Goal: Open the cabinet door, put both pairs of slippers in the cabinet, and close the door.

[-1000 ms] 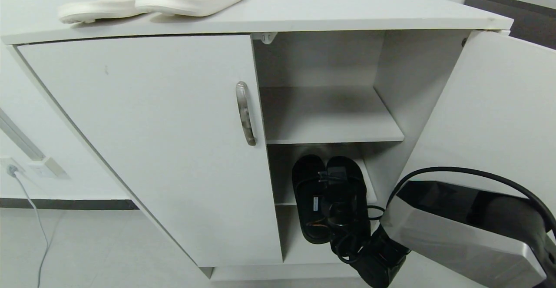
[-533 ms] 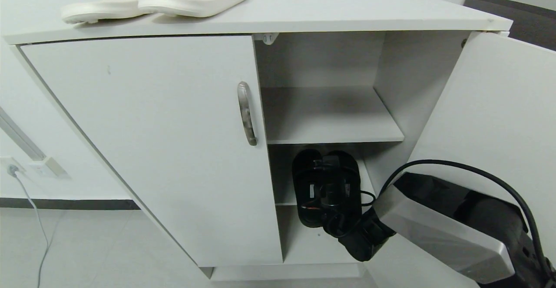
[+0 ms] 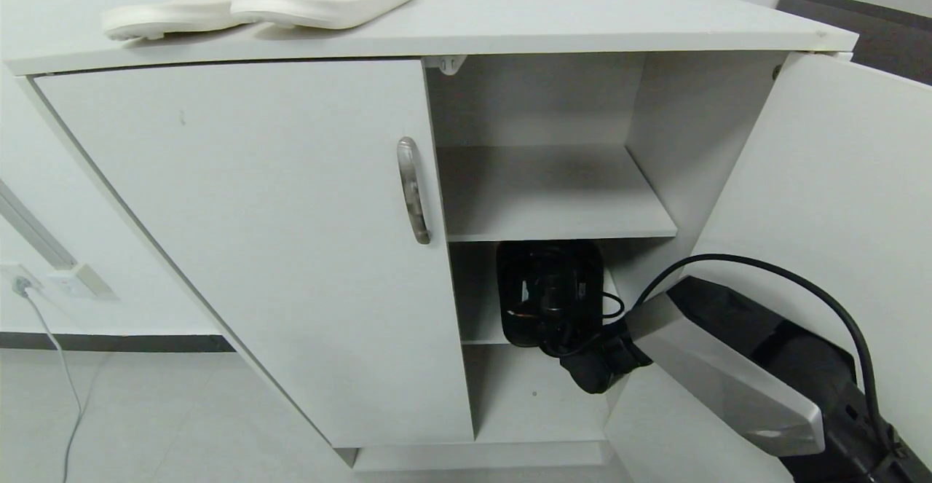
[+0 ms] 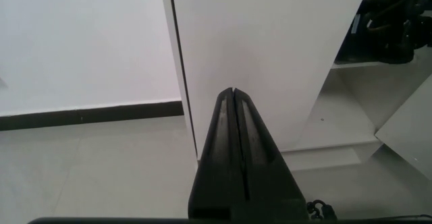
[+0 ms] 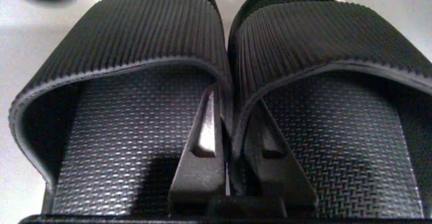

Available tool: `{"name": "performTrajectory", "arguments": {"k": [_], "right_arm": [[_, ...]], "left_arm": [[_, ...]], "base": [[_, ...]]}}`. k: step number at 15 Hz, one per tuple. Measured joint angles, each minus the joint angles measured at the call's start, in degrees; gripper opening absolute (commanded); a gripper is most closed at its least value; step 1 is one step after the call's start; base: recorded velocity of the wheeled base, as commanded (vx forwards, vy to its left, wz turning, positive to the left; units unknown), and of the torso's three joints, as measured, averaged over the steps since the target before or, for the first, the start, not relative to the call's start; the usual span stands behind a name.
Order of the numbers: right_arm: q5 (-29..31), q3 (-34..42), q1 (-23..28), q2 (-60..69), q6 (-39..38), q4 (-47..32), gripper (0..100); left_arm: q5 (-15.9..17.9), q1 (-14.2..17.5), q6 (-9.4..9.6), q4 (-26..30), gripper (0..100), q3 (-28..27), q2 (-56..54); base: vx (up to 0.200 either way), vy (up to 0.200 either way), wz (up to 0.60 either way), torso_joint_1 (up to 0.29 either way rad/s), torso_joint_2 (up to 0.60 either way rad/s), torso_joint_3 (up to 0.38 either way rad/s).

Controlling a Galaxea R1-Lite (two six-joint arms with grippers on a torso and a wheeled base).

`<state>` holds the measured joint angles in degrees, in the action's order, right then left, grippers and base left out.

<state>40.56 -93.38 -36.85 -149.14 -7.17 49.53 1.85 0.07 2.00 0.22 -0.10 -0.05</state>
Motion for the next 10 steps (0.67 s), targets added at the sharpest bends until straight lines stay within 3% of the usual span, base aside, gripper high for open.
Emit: {"name": "performTrajectory", "arguments": {"k": [4,10], "right_arm": [[0.02,-5.13,0.63,-2.46,-0.30,-2.34,0],[-0.77,-6.36,1.61,-4.17,-0.38,-2.56,0]], "left_arm": [[0.00,0.00,0.00,-0.01,0,0.00,0.00],[0.00,0.00,0.02,0.00,0,0.00,0.00]], "base": [[0.000,0.000,0.00,0.000,0.00,0.000],[0.000,0.000,0.00,0.000,0.00,0.000]]}}
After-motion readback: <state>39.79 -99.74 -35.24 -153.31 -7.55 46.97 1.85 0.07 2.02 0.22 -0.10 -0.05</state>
